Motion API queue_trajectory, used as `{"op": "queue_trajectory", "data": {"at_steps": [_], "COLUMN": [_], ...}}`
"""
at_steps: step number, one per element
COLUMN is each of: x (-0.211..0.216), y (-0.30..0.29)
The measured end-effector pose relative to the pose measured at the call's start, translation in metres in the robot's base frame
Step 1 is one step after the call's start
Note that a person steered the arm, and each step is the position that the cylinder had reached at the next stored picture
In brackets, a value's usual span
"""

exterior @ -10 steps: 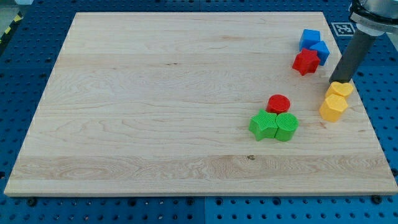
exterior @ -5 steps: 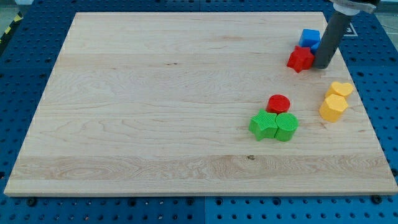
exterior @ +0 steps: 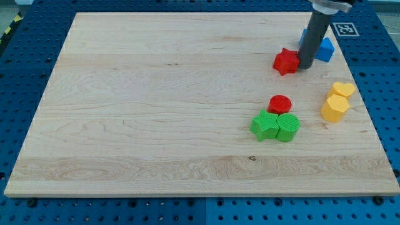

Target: Move the red star into the red circle

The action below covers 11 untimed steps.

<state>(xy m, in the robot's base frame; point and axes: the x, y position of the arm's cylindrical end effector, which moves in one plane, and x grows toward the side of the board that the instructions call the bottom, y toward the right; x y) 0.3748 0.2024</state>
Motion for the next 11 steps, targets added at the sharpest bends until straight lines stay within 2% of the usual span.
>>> {"op": "queue_trajectory", "data": {"at_steps": [1, 4, 5, 7, 8, 9, 11], "x": [0.011, -0.007, -0.033, -0.019, -0.037, -0.035, 0.001], "y": [-0.014, -0.017, -0.017, -0.049, -0.053, -0.086, -0.097]}}
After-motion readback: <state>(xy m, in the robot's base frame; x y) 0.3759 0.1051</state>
